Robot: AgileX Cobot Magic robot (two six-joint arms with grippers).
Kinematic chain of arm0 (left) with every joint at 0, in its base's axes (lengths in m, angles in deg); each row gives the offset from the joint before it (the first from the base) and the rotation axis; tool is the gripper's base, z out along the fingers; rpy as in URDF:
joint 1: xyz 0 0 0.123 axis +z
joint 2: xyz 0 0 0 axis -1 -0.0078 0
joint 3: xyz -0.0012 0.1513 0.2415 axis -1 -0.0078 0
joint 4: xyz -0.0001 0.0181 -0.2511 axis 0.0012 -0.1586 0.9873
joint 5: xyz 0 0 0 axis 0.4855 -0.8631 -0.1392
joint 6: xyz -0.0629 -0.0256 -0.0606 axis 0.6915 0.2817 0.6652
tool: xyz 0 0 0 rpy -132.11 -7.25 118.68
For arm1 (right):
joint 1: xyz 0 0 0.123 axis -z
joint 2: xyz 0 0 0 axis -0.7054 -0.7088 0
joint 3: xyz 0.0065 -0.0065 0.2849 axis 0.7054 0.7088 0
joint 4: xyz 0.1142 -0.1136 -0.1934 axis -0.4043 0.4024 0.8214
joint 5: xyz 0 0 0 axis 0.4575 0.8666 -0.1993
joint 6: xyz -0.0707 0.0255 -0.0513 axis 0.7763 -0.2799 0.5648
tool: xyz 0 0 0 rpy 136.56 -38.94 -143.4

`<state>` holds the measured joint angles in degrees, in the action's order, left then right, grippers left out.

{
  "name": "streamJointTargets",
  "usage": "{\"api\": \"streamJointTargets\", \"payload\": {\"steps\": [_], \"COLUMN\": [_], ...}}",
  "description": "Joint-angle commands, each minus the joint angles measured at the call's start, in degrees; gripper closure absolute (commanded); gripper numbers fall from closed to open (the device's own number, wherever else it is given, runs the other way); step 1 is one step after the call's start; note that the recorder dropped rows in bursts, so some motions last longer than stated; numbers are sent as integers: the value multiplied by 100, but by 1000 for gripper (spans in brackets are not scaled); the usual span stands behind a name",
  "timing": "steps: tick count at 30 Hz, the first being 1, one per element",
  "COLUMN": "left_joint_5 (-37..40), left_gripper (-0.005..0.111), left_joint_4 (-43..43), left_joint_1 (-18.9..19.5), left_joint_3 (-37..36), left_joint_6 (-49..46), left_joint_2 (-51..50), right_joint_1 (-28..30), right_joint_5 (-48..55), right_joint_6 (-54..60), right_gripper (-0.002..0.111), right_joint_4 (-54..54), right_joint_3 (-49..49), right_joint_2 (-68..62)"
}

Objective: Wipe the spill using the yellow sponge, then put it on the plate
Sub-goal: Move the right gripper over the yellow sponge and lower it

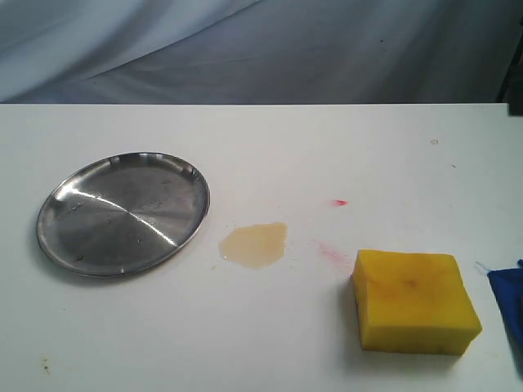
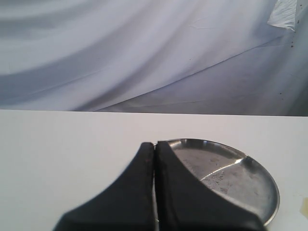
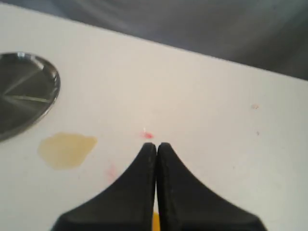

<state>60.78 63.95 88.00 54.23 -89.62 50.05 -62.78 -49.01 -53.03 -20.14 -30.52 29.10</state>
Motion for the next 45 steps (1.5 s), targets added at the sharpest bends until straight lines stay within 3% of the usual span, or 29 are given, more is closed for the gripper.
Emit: {"api": "streamJointTargets", "payload": {"steps": [1, 12, 15, 21, 24, 31, 45], "left_joint_5": [-23, -23, -23, -23, -23, -23, -23], "left_gripper": [105, 105, 105, 105, 105, 105, 105], "left_joint_4": [-4, -4, -4, -4, -4, -4, -4], "left_joint_1": [-5, -5, -5, -5, -5, -5, -5], "left_joint_3": [-25, -25, -25, -25, -25, -25, -25], "left_joint_6": [11, 11, 11, 17, 17, 17, 16], "left_joint_2": [9, 9, 9, 9, 9, 9, 9], "right_joint_1": [-279, -370, -370, -370, -318, -115, 140], "right_joint_5": [362, 964, 786, 193, -192, -1136, -1510], "right_joint_6": [13, -983, -1130, -1337, -1403, -1555, -1555], "right_gripper": [108, 104, 90, 40, 28, 27, 27], "right_joint_4": [38, -75, -138, -182, -305, -543, -583], "right_joint_3": [-44, 60, 342, 1023, 1344, 1938, 2156], "right_joint_2": [-566, -1485, -1529, -1529, -1529, -1529, -1582]}}
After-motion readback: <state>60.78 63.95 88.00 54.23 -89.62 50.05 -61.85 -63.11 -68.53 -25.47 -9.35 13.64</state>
